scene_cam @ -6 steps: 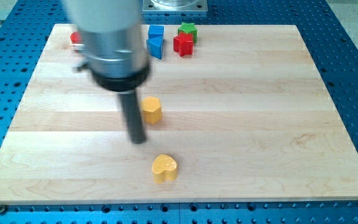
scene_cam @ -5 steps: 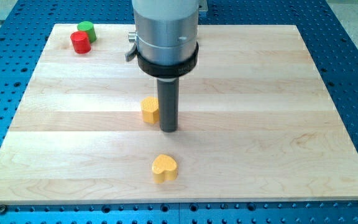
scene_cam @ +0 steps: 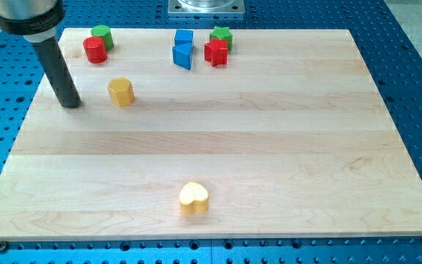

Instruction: Place the yellow blocks diagonally ton each other

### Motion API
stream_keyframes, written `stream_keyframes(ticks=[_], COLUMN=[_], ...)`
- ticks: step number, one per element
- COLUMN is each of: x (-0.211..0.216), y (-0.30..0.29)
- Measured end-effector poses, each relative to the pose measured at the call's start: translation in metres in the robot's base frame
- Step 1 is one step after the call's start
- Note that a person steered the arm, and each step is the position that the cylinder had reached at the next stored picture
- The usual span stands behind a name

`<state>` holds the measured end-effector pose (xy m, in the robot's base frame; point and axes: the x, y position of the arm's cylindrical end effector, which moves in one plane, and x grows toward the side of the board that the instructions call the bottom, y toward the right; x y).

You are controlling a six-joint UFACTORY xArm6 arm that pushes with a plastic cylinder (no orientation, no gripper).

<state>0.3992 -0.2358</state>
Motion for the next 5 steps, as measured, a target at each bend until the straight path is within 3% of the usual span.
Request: stream_keyframes(ticks=[1, 2, 3, 4, 5], x=[0.028, 0.008, -0.039, -0.017, 0.002], y=[0.057, 0.121, 0.04, 0.045, 0.001])
